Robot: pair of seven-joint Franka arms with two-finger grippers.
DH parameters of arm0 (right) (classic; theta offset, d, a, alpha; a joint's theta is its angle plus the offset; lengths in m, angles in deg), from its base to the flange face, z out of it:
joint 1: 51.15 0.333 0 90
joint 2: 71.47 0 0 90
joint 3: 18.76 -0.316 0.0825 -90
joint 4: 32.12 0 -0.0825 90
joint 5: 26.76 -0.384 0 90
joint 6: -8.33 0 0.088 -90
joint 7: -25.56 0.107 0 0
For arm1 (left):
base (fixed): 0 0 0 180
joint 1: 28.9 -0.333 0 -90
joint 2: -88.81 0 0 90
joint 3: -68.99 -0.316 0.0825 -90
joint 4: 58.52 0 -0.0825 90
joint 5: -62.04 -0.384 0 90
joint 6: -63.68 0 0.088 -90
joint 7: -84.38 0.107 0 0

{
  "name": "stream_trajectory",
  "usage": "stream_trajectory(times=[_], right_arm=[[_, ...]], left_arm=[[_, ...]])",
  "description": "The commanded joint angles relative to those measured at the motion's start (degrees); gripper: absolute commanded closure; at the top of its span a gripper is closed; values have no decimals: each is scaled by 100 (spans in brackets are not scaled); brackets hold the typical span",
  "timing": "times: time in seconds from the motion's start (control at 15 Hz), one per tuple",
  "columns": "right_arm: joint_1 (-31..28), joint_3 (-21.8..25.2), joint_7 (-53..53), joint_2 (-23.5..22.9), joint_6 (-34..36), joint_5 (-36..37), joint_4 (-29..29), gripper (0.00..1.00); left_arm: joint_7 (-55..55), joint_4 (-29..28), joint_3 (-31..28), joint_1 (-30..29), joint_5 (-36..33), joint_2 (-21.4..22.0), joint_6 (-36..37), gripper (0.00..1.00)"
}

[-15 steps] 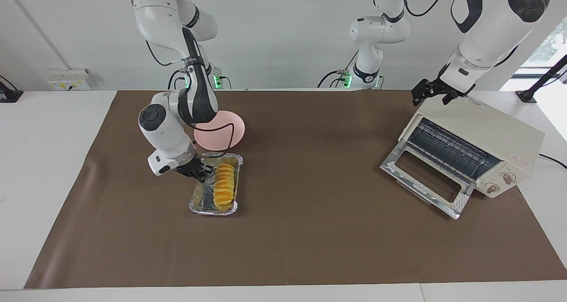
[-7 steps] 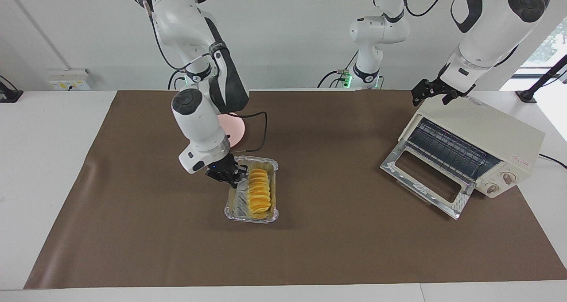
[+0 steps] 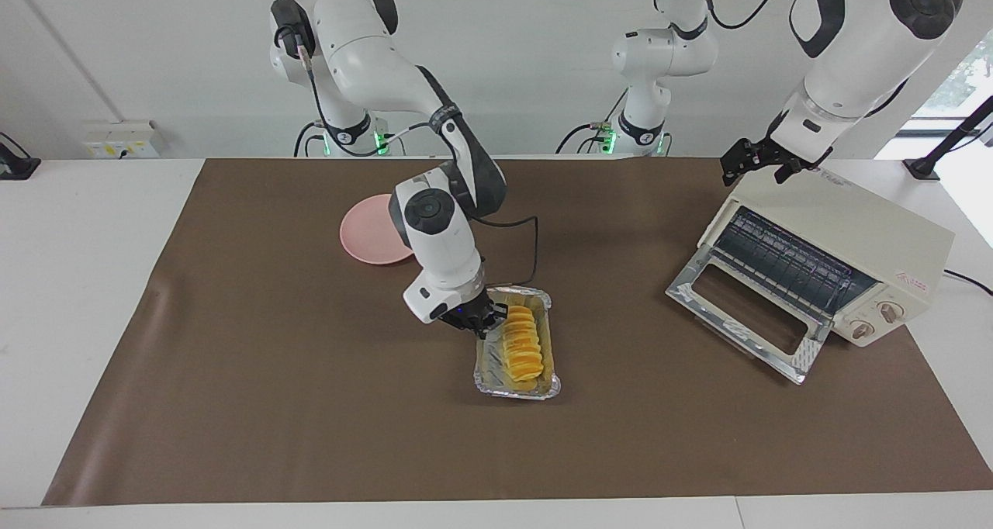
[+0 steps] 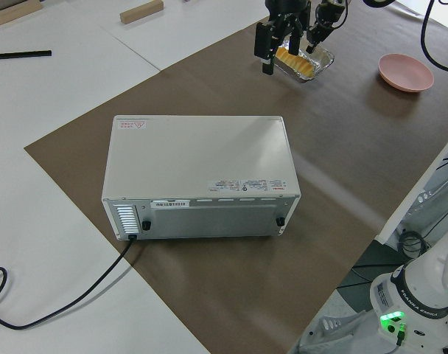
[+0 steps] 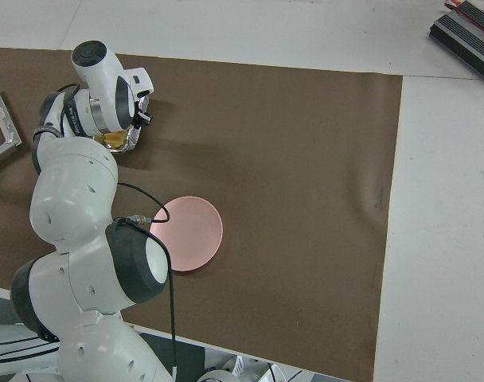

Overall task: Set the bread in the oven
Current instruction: 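Withdraw the right gripper from the foil tray to its rest pose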

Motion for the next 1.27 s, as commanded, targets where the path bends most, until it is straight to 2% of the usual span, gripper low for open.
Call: stream_trajectory(times=[0.0, 0.27, 0.33, 0.4, 0.53, 0.6, 0.67, 0.94, 1.2], right_arm=[[47, 23, 343, 7, 95, -3, 11, 100], [143, 23, 370, 7, 25, 15, -42, 100], [161, 23, 361, 7, -28, 58, -59, 93], [152, 32, 344, 16, 7, 207, -77, 72], [100, 23, 335, 60, 243, 611, 36, 45], [82, 23, 326, 69, 271, 630, 115, 11], [39, 41, 300, 112, 358, 665, 160, 0], [-312, 67, -244, 726, 771, 665, 178, 0], [-1041, 67, -1324, 1824, 2324, 692, -24, 0]], left_arm=[[-5, -92, 35, -41, -114, 100, -84, 0], [-5, -92, 35, -41, -114, 100, -93, 0], [-5, -92, 35, -41, -114, 100, -84, 0], [-5, -92, 35, -41, -114, 100, -93, 0], [-5, -92, 35, -41, -114, 100, -84, 0], [-5, -92, 35, -41, -114, 100, -84, 0], [-5, -92, 35, -41, -114, 100, -84, 0], [-5, -92, 35, -41, -114, 100, -84, 0], [-5, -92, 26, -41, -114, 100, -102, 0]])
